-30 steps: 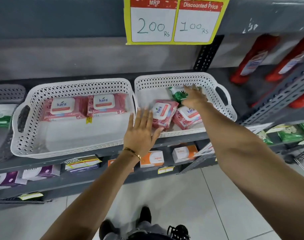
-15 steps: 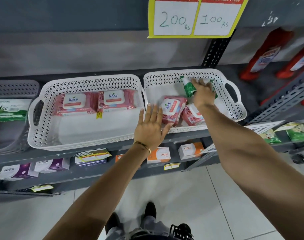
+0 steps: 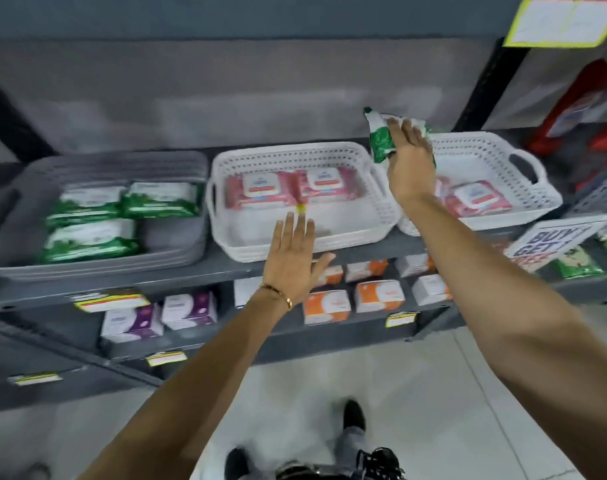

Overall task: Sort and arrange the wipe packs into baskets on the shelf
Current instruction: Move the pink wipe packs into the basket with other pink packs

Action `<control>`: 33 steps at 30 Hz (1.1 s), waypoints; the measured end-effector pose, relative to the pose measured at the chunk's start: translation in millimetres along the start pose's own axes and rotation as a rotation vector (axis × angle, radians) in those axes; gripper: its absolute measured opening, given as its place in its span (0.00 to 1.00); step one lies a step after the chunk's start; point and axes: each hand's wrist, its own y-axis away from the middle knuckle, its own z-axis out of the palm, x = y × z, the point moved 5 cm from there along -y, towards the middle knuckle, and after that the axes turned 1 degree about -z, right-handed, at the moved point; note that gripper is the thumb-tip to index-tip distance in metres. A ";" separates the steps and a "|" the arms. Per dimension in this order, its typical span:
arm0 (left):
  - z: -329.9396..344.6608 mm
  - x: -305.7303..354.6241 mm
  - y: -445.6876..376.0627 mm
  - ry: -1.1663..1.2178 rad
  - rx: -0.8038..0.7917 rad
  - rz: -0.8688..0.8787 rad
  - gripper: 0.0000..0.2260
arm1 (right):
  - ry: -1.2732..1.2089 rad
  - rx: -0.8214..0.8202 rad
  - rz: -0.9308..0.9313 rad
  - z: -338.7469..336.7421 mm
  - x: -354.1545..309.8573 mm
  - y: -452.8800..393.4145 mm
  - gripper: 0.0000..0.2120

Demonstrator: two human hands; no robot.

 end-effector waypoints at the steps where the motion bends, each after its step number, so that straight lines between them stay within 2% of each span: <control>1: -3.9 -22.7 14.3 -0.015 0.001 -0.012 0.34 | -0.015 0.000 -0.026 2.6 -28.9 6.4 0.31; 10: -33.9 -220.2 123.6 -0.062 0.041 -0.321 0.34 | 0.115 -0.258 -0.436 66.3 -294.0 72.3 0.27; 13: -36.1 -257.1 143.3 -0.050 0.045 -0.384 0.34 | 0.180 -0.372 -0.532 87.6 -347.7 85.2 0.28; 15: -37.1 -265.5 148.0 -0.043 0.045 -0.371 0.34 | 0.234 -0.431 -0.534 97.7 -365.8 91.2 0.30; 17: -38.3 -269.3 149.8 -0.039 0.047 -0.360 0.34 | 0.226 -0.525 -0.506 109.2 -379.5 96.4 0.28; 19: -39.3 -267.2 148.2 -0.032 0.064 -0.369 0.34 | 0.136 -0.668 -0.427 116.9 -383.6 98.0 0.22; 21: -39.9 -260.1 145.2 -0.025 0.072 -0.370 0.34 | 0.018 -0.751 -0.319 114.7 -378.1 91.1 0.22; 23: -39.3 -246.9 138.3 -0.018 0.077 -0.339 0.35 | -0.089 -0.671 -0.227 99.1 -363.3 74.3 0.23; 28: -32.0 -178.3 97.8 0.066 0.062 -0.206 0.35 | -0.147 -0.248 -0.057 45.1 -270.5 42.7 0.19; 30: -28.5 -145.2 79.6 0.119 0.069 -0.146 0.34 | -0.136 -0.183 0.015 32.6 -221.2 42.6 0.19; 33: -20.8 -90.1 52.6 0.130 0.061 -0.066 0.35 | -0.053 -0.199 0.123 22.4 -133.5 47.2 0.19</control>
